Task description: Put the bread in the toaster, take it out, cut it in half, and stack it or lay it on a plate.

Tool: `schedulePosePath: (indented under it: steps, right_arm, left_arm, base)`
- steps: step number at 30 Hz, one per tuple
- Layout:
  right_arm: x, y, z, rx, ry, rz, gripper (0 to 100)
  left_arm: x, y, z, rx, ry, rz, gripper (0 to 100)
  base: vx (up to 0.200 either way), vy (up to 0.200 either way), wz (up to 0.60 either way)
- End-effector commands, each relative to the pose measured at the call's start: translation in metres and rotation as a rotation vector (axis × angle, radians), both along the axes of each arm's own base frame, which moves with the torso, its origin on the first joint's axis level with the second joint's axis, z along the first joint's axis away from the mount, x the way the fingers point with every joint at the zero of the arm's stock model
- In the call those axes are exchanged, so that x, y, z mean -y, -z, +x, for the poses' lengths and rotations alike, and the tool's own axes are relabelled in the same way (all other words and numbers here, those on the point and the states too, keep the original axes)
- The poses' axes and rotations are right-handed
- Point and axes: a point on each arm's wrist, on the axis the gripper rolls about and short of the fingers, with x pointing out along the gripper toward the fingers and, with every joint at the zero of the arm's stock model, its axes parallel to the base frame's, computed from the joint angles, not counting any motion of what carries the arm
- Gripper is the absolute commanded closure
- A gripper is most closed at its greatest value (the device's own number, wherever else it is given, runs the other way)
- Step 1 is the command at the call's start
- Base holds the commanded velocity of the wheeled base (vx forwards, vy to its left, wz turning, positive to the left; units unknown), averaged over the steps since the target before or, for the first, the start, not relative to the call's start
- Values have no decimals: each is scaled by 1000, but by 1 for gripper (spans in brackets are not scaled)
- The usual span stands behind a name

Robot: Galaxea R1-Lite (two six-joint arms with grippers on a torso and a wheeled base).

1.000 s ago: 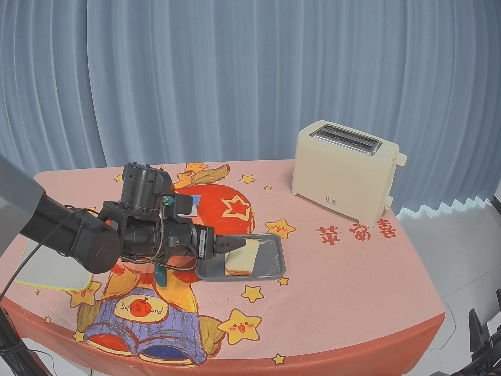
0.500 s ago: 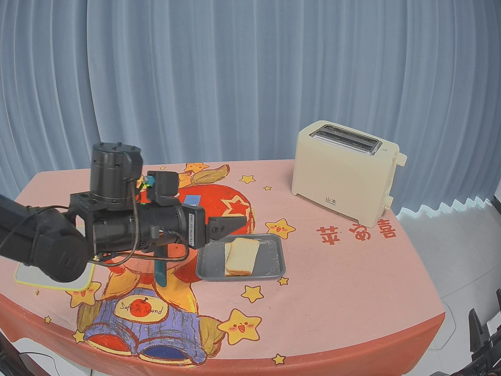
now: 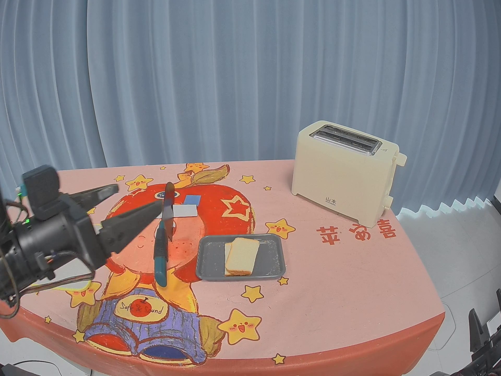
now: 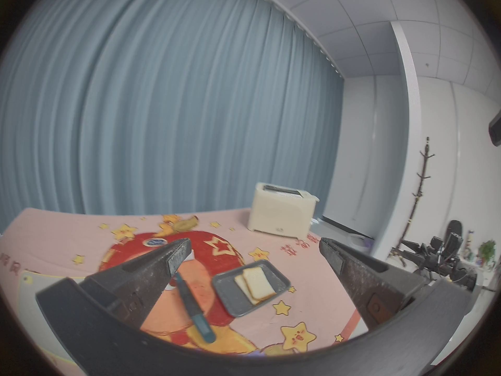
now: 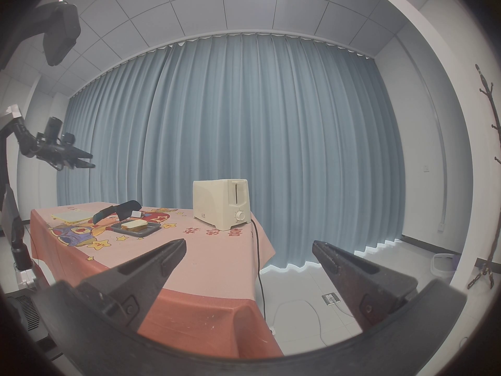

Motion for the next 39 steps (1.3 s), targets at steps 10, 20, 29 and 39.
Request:
schedulePosePath:
  steps: [10, 20, 29, 39]
  right_arm:
    - [0, 5, 0, -1, -1, 0, 0]
    - [0, 5, 0, -1, -1, 0, 0]
    - [0, 5, 0, 0, -1, -1, 0]
    - [0, 5, 0, 0, -1, -4, 0]
  left_arm:
    - [-74, 40, -114, 266, -370, -17, 0]
    - [-83, 99, -152, 327, -479, 18, 0]
    - [-85, 146, -169, 89, -512, 125, 0]
    - [-84, 149, -170, 69, -607, 123, 0]
  base:
    - [0, 0, 0]
    - [0, 0, 0]
    - [0, 0, 0]
    - [0, 0, 0]
